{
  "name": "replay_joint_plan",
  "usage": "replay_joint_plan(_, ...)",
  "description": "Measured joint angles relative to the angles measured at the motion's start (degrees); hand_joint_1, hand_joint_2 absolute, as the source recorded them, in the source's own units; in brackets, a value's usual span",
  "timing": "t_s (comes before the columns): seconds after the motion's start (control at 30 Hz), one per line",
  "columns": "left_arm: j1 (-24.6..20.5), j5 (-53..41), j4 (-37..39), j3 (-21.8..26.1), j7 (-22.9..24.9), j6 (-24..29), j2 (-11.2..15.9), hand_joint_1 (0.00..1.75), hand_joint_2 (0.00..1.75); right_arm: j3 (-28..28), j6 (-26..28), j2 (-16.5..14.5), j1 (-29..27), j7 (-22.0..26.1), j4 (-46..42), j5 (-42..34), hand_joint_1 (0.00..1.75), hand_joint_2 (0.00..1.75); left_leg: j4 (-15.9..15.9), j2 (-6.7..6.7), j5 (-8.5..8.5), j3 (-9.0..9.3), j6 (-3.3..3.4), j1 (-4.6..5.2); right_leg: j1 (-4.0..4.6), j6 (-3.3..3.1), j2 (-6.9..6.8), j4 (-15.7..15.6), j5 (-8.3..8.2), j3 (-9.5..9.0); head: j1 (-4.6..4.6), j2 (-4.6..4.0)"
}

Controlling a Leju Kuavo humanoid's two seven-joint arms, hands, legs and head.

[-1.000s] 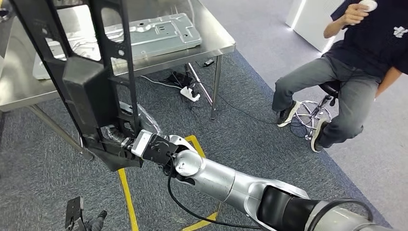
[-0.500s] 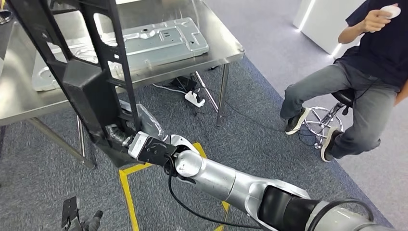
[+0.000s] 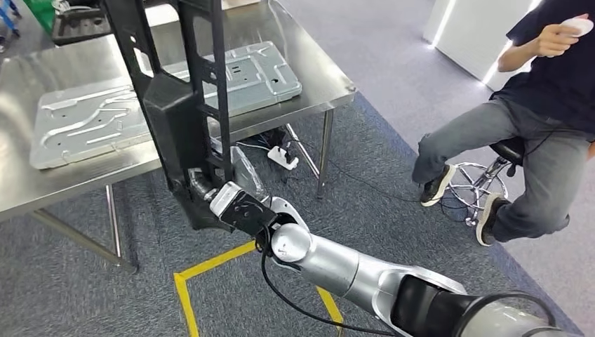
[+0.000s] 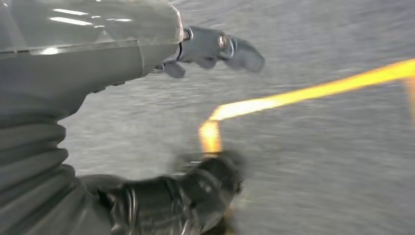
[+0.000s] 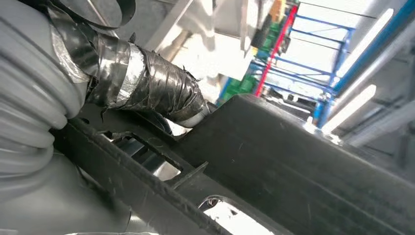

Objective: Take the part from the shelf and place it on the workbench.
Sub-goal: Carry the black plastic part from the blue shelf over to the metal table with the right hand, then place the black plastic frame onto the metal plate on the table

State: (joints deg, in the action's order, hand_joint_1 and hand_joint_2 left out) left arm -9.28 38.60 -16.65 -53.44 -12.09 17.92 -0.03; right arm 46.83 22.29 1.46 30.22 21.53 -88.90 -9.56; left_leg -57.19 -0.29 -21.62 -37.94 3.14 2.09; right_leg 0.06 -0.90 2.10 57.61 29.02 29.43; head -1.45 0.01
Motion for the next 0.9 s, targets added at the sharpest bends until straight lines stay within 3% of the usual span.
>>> replay_joint_plan(0.1, 1.0, 0.0, 0.0, -0.1, 0.7, -0.4, -0.1, 0.0, 1.75, 0.0, -0.1, 0.8, -0.5, -0.2, -1.6, 0.6, 1.75, 1.75, 1.8, -0.42, -0.26, 2.13, 0.72, -0.59, 0.21, 0.72, -0.84, 3.2, 0.62, 1.04, -0.08, 0.01)
replay_joint_plan(0.2, 1.2, 0.0, 0.0, -0.7, 1.2, -0.6, 0.0, 0.0, 1.75, 0.0, 0.0, 1.5, -0.6, -0.2, -2.5, 0.7, 1.75, 1.75, 2.2, -0.62, -1.49, 4.02, 0.91, -0.83, -0.23, 1.66, -1.26, 12.6, 4.07, 6.79, -0.16, 0.01)
replay_joint_plan(0.27, 1.5, -0.1, 0.0, -1.2, 1.3, -0.6, 0.0, 0.0, 1.75, 0.0, 0.1, 2.0, -1.0, -0.3, -2.7, 0.7, 1.75, 1.75, 1.9, -0.68, -2.61, 5.03, 0.54, -1.07, -0.91, 2.37, -1.33, 15.6, 5.42, 10.11, -0.15, 0.0)
replay_joint_plan(0.3, 1.7, -0.2, 0.0, -1.4, 1.3, -0.6, 0.0, 0.0, 1.75, 0.0, 0.3, 2.3, -1.3, -0.4, -2.9, 0.7, 1.75, 1.75, 1.6, -0.72, -3.26, 5.56, 0.22, -1.31, -1.28, 2.78, -1.37, 14.3, 4.42, 10.46, -0.16, 0.0)
replay_joint_plan(0.37, 2.0, -0.4, 0.0, -1.5, 1.3, -0.6, 0.0, 0.0, 1.75, 0.0, 0.6, 2.8, -1.9, -0.4, -3.3, 0.9, 1.75, 1.75, 0.5, -0.77, -4.87, 6.43, -0.64, -1.9, -2.03, 3.89, -1.47, 7.9, -0.7, 8.94, -0.17, 0.0)
replay_joint_plan(0.4, 2.0, -0.5, 0.1, -1.6, 1.3, -0.6, 0.0, 0.0, 1.75, 0.0, 0.7, 3.1, -2.1, -0.4, -3.5, 1.0, 1.75, 1.75, -0.2, -0.82, -5.7, 6.68, -1.13, -2.11, -2.19, 4.19, -1.49, 4.9, -2.47, 8.3, -0.17, 0.0)
replay_joint_plan(0.47, 2.0, -0.5, 0.1, -1.9, 1.3, -0.5, 0.1, 0.0, 1.75, -0.1, 0.9, 3.5, -2.5, -0.5, -4.1, 1.4, 1.75, 1.75, -1.4, -0.89, -7.08, 6.62, -2.07, -2.2, -2.17, 3.59, -1.64, 2.8, -3.82, 7.78, -0.22, 0.01)
replay_joint_plan(0.53, 2.0, -0.5, 0.1, -2.3, 1.4, -0.5, 0.1, 0.0, 1.75, -0.2, 1.0, 3.8, -3.1, -0.7, -4.6, 1.7, 1.75, 1.75, -1.9, -0.89, -7.84, 6.76, -2.68, -2.18, -1.96, 2.16, -1.74, 3.3, -3.53, 7.63, -0.27, 0.01)
replay_joint_plan(0.6, 2.1, -0.5, 0.1, -2.4, 1.4, -0.5, 0.1, 0.0, 1.75, -0.3, 1.0, 3.9, -3.4, -0.9, -5.2, 1.7, 1.75, 1.75, -3.5, -0.68, -8.52, 6.33, -3.16, -2.4, -1.88, 1.39, -1.68, 3.2, -3.38, 7.09, -0.27, 0.01)
replay_joint_plan(0.63, 2.0, -0.5, 0.1, -2.5, 1.4, -0.5, 0.1, 0.0, 1.75, -0.3, 0.9, 3.9, -3.4, -0.9, -5.5, 1.7, 1.75, 1.75, -5.6, -0.53, -9.18, 5.15, -3.39, -2.51, -1.87, 1.08, -1.67, 3.1, -3.29, 6.69, -0.27, 0.01)
replay_joint_plan(0.7, 2.0, -0.5, 0.1, -2.9, 1.6, -0.5, 0.1, 0.0, 1.75, -0.4, 0.9, 4.0, -3.5, -0.9, -5.8, 1.7, 1.75, 1.75, -12.5, -0.26, -11.26, 1.03, -3.67, -2.58, -1.65, 0.66, -1.73, 2.9, -2.87, 6.05, -0.27, 0.01)
replay_joint_plan(0.77, 2.1, -0.5, 0.1, -3.2, 1.7, -0.5, 0.1, 0.0, 1.75, -0.4, 0.8, 4.0, -3.8, -0.9, -6.0, 1.8, 1.75, 1.75, -17.2, -0.18, -12.39, -2.81, -3.54, -2.58, -1.29, 0.4, -1.72, 2.8, -2.29, 5.39, -0.27, 0.01)
replay_joint_plan(0.8, 2.2, -0.4, 0.1, -3.3, 1.7, -0.4, 0.1, 0.0, 1.75, -0.4, 0.8, 4.1, -3.9, -1.0, -6.1, 1.8, 1.75, 1.75, -16.9, -0.17, -11.47, -3.52, -3.28, -2.52, -1.11, 0.32, -1.67, 2.8, -1.96, 4.96, -0.27, 0.01)
replay_joint_plan(0.83, 2.2, -0.4, 0.1, -3.3, 1.8, -0.4, 0.0, 0.0, 1.75, -0.4, 0.8, 4.1, -4.1, -1.0, -6.2, 1.8, 1.75, 1.75, -14.7, -0.17, -9.46, -3.27, -2.9, -2.38, -0.96, 0.29, -1.62, 2.8, -1.61, 4.45, -0.27, 0.01)
replay_joint_plan(0.9, 2.2, -0.4, 0.2, -3.4, 1.8, -0.3, 0.1, 0.0, 1.75, -0.5, 0.7, 4.1, -4.2, -1.0, -6.5, 1.9, 1.75, 1.75, -7.5, -0.04, -4.45, -1.06, -1.93, -1.74, -0.83, 0.35, -1.57, 2.6, -0.95, 3.38, -0.28, 0.01)
